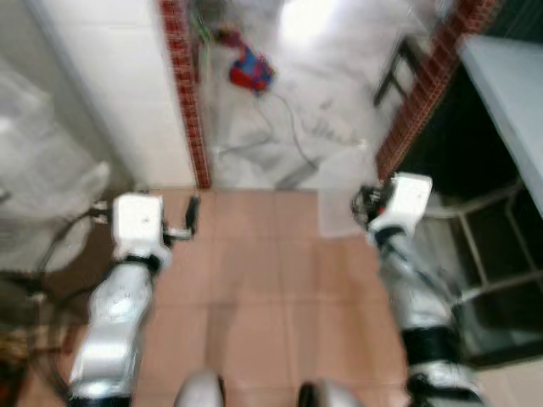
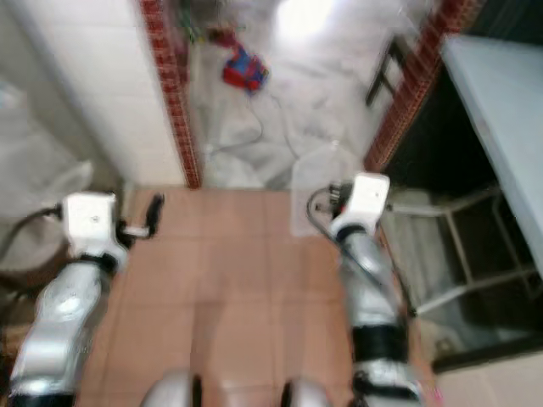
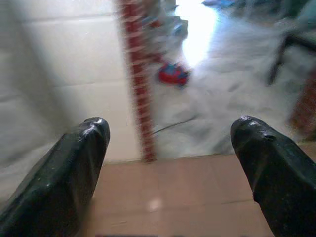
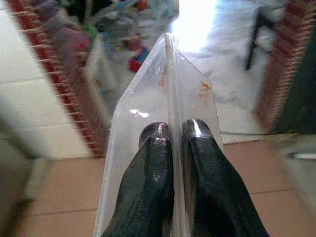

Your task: Restocking fridge

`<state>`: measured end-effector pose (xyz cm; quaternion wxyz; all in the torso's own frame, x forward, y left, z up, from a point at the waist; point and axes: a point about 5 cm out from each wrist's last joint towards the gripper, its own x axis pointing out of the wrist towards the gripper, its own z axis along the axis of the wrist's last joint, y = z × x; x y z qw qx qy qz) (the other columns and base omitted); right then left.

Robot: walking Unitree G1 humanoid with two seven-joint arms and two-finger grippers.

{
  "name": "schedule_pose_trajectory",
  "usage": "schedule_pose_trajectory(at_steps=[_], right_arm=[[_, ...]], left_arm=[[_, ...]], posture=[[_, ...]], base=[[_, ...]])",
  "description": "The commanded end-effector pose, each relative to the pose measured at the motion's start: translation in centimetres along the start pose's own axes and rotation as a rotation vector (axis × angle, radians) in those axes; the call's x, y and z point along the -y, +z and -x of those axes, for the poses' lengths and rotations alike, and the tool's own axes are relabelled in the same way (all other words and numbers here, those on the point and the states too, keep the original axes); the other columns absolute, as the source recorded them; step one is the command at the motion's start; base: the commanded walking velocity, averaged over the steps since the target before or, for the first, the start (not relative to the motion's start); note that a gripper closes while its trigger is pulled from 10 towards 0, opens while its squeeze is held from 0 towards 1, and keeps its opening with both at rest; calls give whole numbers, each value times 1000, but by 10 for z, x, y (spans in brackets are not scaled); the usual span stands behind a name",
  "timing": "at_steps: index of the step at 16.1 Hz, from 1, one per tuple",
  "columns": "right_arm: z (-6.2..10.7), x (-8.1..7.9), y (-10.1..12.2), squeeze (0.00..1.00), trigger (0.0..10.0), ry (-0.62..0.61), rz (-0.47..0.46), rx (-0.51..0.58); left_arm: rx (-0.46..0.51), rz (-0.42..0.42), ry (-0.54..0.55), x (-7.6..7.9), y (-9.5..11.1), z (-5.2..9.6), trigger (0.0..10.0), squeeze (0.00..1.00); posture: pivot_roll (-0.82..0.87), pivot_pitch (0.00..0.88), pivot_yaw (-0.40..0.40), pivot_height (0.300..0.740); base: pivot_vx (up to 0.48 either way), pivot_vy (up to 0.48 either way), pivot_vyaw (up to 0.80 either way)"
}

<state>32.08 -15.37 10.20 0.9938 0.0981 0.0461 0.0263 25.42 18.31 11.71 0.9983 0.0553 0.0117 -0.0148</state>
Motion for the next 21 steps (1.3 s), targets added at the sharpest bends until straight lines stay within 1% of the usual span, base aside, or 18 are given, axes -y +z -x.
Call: schedule_pose_trajectory(at_steps=[1, 2, 3, 4, 5, 7, 8, 9, 10, 12, 15, 21], right_arm=[[1, 2, 3, 0, 10000, 12, 6, 8], [1, 0, 3, 0, 10000, 28, -10, 10], [1, -2, 4, 0, 10000, 36, -13, 16], [1, -3, 5, 0, 10000, 46, -17, 23], [1, -3, 5, 0, 10000, 46, -17, 22], [0, -6, 3, 0, 10000, 53, -9, 20], [0, -7, 4, 0, 10000, 61, -13, 24], [0, -8, 4, 0, 10000, 67, -16, 27], [0, -8, 4, 0, 10000, 68, -17, 29], [0, -9, 4, 0, 10000, 69, -18, 31], [-1, -11, 3, 0, 10000, 70, -21, 34], [-1, -8, 4, 0, 10000, 51, -18, 44]], left_arm=[[2, 24, -20, 6, -3, 2, 10000, 0], [2, 16, -46, 9, -6, 4, 10000, 0], [-3, 15, -49, 8, -7, 4, 10000, 0], [4, 2, -35, 5, -5, 2, 10000, 0], [10, 14, 3, 1, -3, -1, 10000, 0], [30, 17, 40, -3, 0, -4, 10000, 0], [20, 30, 42, -2, -2, -3, 10000, 0], [30, 37, 50, 2, -4, -2, 10000, 0], [33, 31, 62, 2, -3, -2, 10000, 0], [52, 16, 78, 2, 0, -4, 10000, 0], [80, 11, 154, -5, 5, -7, 10000, 0], [81, -25, 205, -14, 4, -12, 10000, 0]], posture=[[79, 74, -18, 740], [76, 64, -21, 740], [79, 64, -22, 740], [86, 57, -22, 740], [91, 55, -22, 740], [95, 50, -26, 740], [95, 50, -28, 740], [98, 48, -29, 740], [99, 48, -28, 740], [100, 54, -27, 740], [101, 49, -22, 740], [102, 47, -18, 740]], base=[[0, 480, 0], [0, 480, 0], [0, 480, 0], [0, 480, 0], [0, 480, 0], [0, 480, 0], [0, 480, 0], [0, 480, 0], [0, 0, 0], [0, 0, 669], [0, 0, 788], [0, 0, 771]])
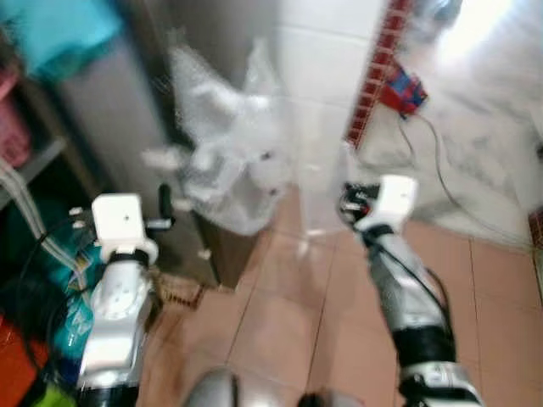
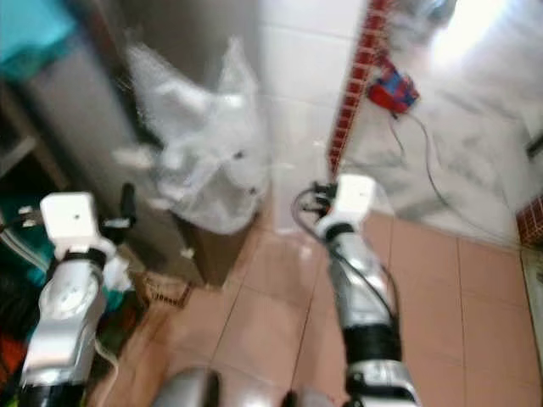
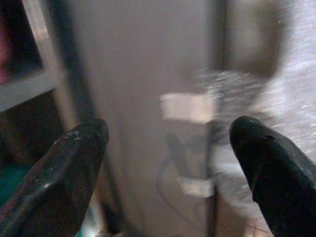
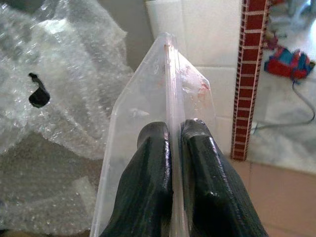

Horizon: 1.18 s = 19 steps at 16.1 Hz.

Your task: Restocking fridge

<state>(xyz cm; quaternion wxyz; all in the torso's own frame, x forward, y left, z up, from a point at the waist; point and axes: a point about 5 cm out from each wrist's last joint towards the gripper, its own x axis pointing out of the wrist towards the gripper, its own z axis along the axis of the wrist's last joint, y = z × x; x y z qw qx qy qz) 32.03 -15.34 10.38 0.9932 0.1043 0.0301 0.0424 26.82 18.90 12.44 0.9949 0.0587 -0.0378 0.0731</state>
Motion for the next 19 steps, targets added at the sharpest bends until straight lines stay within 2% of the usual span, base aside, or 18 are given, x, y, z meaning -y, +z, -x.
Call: schedule_pose_trajectory(at_steps=[1, 2, 4, 7, 9, 12, 14, 19], right_arm=[[-2, -7, 2, 0, 10000, 14, -7, 14], [-2, -7, 2, 0, 10000, 12, -6, 14], [-2, -7, 2, 0, 10000, 6, -13, 15], [-3, -5, 2, 0, 10000, 0, -19, 18], [-2, -5, 1, 0, 10000, -5, -28, 9], [-3, -5, 3, 0, 10000, 1, -17, 18], [-3, -5, 4, 0, 10000, 14, 37, 23], [0, -6, 1, 0, 10000, 19, 35, 12]], left_arm=[[-12, -20, 16, -6, -3, 0, 10000, 0], [-22, -36, -20, -4, -5, -2, 10000, 0], [-69, -9, -93, 1, -9, -6, 10000, 0], [-44, -11, -157, 4, -8, -13, 10000, 0], [-26, 55, -235, 8, -5, -15, 10000, 0], [-7, 82, -199, 11, -3, -16, 10000, 0], [10, 116, -183, 11, -1, -15, 10000, 0], [15, 127, -181, 12, -1, -14, 10000, 0]], posture=[[102, 47, -18, 740], [103, 43, -19, 740], [101, 43, -20, 740], [98, 40, -22, 740], [92, 34, -22, 740], [90, 31, -26, 740], [92, 31, -30, 740], [89, 34, -30, 740]], base=[[0, 0, 431], [0, 0, 0], [0, 0, 0], [0, 0, 0], [0, 0, 0], [0, 0, -406], [0, 0, 0], [271, 0, 0]])
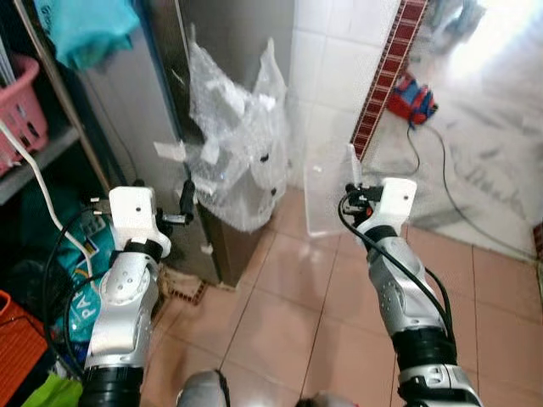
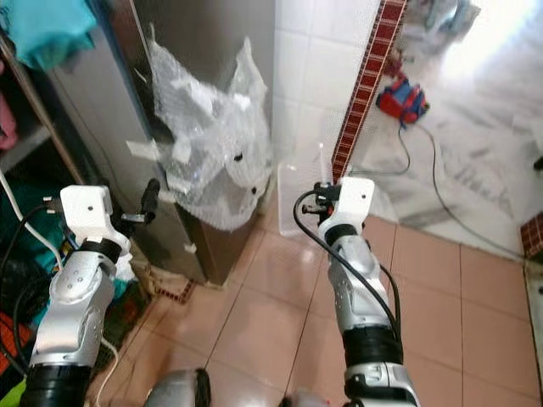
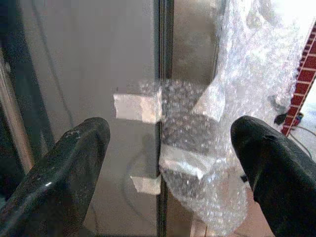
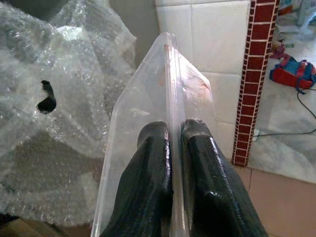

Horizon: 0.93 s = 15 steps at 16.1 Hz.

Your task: Restocking fridge

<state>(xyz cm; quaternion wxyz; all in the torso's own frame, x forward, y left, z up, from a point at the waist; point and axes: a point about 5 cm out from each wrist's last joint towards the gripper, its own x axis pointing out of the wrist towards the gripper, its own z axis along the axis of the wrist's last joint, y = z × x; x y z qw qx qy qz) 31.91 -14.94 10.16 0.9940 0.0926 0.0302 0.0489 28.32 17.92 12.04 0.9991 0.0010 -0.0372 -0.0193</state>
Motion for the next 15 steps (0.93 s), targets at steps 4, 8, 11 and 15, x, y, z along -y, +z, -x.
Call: schedule_pose_trajectory(at_steps=[4, 8, 11, 15], right_arm=[[0, -3, 4, 0, 10000, 12, 17, 14], [1, -3, 2, 0, 10000, 18, 26, 10], [0, -4, 3, 0, 10000, 20, 27, 14], [2, -6, 3, 0, 10000, 36, 54, 18]], left_arm=[[25, 6, -3, 1, 4, -1, 10000, 0], [26, 7, 2, 2, 4, -1, 10000, 0], [28, 8, -2, 2, 4, -1, 10000, 0], [32, 7, -5, 3, 5, -1, 10000, 0]], posture=[[87, 34, -27, 740], [89, 34, -28, 740], [89, 36, -29, 740], [89, 37, -27, 740]], base=[[282, 0, 0], [275, 0, 0], [265, 0, 0], [306, 0, 0]])
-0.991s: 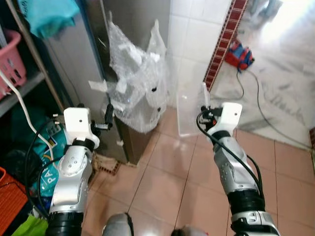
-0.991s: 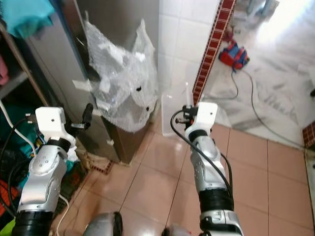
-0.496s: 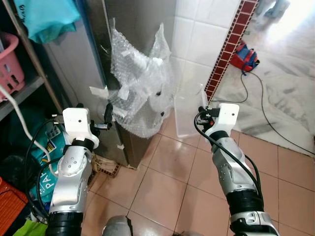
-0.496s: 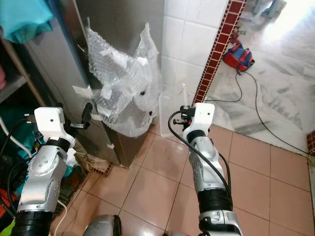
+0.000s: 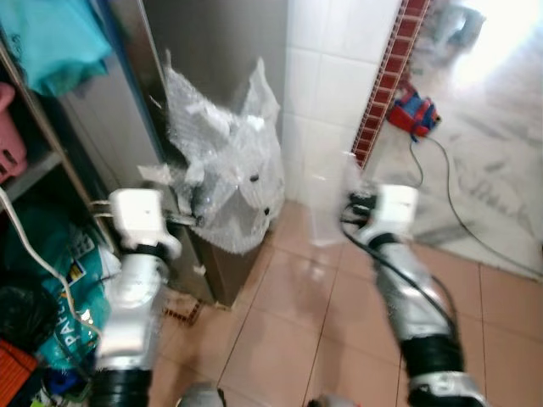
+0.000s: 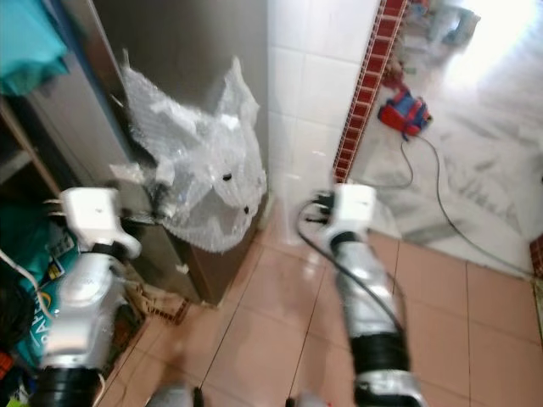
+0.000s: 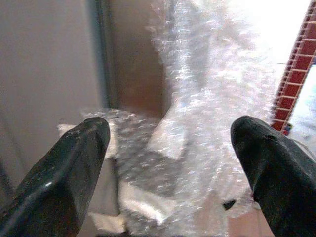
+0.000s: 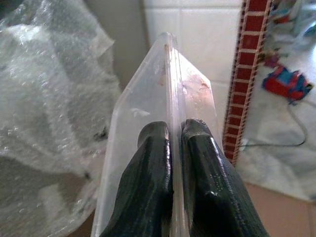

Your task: Restocking fridge

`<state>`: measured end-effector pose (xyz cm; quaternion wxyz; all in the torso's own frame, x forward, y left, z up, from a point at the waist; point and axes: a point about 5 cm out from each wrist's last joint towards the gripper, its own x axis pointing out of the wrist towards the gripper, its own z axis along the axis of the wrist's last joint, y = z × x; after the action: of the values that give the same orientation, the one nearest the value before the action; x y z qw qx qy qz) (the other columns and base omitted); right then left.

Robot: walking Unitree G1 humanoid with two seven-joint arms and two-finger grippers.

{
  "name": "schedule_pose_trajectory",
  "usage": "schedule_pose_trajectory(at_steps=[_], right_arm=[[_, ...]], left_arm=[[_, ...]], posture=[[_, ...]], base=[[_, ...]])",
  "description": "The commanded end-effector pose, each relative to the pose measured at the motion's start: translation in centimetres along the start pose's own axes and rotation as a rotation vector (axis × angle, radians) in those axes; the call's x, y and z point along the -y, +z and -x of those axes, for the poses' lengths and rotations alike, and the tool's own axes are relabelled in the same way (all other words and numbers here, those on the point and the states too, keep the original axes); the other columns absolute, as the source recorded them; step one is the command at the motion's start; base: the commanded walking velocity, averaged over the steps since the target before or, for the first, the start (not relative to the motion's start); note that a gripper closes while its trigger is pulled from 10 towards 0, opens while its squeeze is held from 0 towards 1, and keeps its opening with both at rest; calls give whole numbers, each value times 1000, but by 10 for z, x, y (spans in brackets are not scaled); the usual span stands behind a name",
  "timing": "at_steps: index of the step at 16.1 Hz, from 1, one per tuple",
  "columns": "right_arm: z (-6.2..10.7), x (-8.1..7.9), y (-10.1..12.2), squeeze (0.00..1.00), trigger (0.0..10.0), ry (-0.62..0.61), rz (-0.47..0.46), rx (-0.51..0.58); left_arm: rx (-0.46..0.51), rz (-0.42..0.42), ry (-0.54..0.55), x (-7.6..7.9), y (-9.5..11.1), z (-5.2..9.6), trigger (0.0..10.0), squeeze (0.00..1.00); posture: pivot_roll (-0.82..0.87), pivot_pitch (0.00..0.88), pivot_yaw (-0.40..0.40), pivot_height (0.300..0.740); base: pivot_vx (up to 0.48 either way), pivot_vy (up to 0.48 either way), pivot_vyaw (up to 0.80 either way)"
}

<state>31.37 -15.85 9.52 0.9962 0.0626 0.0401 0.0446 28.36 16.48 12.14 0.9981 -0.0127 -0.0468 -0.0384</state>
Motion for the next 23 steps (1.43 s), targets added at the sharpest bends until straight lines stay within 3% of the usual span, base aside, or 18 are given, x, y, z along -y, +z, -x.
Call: schedule_pose_trajectory(at_steps=[1, 8, 12, 14, 23], right_arm=[[-4, -15, 9, 0, 10000, 47, -6, 41], [-2, -15, 6, 0, 10000, 49, -11, 33], [1, -15, 6, 0, 10000, 53, 3, 34], [5, -12, 6, 0, 10000, 43, 7, 34], [7, -6, 10, 0, 10000, 28, 13, 27]], left_arm=[[11, -22, 32, -11, 4, 1, 10000, 0], [17, -26, 52, -12, 5, -4, 10000, 0], [7, -54, 28, -17, 6, -20, 10000, 0], [-2, -57, -30, -16, 8, -34, 10000, 0], [16, -29, -49, -7, 9, -58, 10000, 0]], posture=[[88, 37, -27, 740], [88, 44, -24, 740], [73, 54, -18, 740], [59, 62, -17, 740], [22, 78, -33, 740]], base=[[326, 0, 0], [38, 0, 0], [0, 0, 0], [0, 0, 0], [0, 0, 0]])
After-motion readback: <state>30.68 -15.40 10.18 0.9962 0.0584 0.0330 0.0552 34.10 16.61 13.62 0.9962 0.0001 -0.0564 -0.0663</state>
